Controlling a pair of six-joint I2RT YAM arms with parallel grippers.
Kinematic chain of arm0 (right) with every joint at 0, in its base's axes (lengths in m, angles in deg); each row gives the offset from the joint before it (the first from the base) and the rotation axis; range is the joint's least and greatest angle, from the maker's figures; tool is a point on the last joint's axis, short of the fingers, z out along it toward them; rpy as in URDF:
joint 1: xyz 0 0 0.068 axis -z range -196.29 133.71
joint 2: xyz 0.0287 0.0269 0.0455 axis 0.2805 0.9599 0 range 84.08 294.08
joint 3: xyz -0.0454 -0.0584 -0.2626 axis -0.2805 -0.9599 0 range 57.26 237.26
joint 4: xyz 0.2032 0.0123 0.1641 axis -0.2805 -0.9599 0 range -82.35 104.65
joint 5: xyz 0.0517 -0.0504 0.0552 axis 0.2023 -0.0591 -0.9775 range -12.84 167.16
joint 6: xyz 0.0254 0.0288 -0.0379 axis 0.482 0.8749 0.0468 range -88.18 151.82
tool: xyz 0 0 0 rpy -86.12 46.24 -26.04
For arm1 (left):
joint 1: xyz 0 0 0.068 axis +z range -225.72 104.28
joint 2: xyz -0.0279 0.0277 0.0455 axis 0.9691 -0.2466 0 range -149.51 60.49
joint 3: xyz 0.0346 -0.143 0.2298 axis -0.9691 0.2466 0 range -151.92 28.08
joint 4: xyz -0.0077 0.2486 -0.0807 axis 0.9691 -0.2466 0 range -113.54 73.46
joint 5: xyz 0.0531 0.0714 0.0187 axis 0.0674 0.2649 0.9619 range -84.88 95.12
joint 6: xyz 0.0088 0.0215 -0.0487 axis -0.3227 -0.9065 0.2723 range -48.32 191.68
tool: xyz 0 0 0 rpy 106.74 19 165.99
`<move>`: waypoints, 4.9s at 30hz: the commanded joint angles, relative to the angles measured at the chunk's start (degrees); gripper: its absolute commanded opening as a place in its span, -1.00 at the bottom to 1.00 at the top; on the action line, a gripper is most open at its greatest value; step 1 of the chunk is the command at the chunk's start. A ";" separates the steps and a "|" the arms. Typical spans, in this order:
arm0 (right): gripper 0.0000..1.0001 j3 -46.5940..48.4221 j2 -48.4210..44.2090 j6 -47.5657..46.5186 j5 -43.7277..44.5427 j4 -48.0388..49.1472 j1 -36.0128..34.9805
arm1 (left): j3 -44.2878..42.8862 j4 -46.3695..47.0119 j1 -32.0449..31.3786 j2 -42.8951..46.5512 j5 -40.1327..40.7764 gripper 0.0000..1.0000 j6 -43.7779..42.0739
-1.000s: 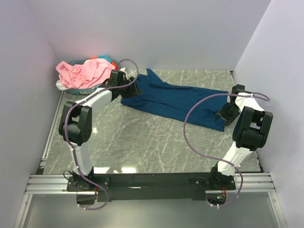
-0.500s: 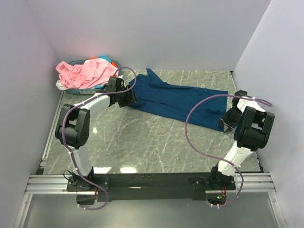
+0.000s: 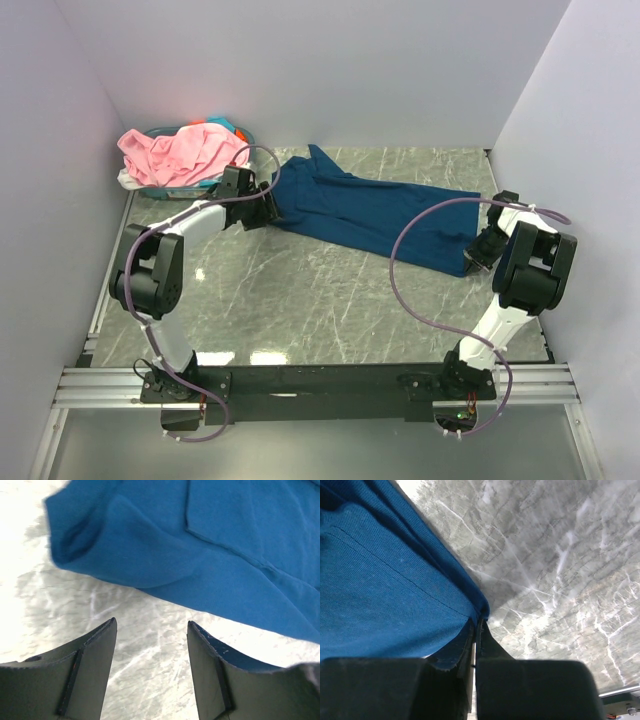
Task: Fold and stack the t-shirts
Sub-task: Fold the tshirt
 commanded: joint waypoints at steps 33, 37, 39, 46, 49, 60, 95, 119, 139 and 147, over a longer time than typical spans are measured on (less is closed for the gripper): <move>-1.00 -5.98 -2.99 -0.77 5.16 -2.35 6.78 | -2.92 2.34 0.62 -6.23 3.80 -0.01 -0.79; -1.00 -6.15 -3.08 -0.69 4.80 -2.17 6.78 | -3.89 3.04 0.80 -6.93 3.71 -0.01 0.00; -1.00 -6.33 -3.16 -0.60 4.72 -2.08 6.78 | -3.81 3.48 1.06 -6.84 3.80 -0.01 0.44; -1.00 -6.24 -2.90 -0.60 4.36 -1.91 6.78 | -3.45 5.59 1.77 -8.25 1.60 -0.03 1.76; -1.00 -6.24 -2.73 -0.51 4.28 -1.82 6.69 | -3.98 6.29 1.86 -9.22 1.07 -0.05 2.11; -1.00 -6.15 -3.08 -0.77 4.54 -2.17 6.78 | -4.60 9.55 2.30 -11.50 -1.65 -0.51 2.90; -1.00 -7.21 -11.69 4.06 9.20 -7.27 6.87 | 20.63 -5.48 2.47 15.21 4.41 -0.99 6.59; 0.18 2.26 -21.44 4.24 15.34 -11.14 -3.92 | 15.45 -15.16 2.47 24.27 0.91 0.03 2.11; -0.01 25.56 -0.55 1.42 -12.94 10.38 -47.79 | 12.01 -3.20 2.56 5.90 -18.09 -0.08 -4.13; -0.06 30.93 8.52 3.09 -15.59 13.65 -56.58 | 11.75 -5.65 2.74 1.33 -14.66 -0.14 -7.64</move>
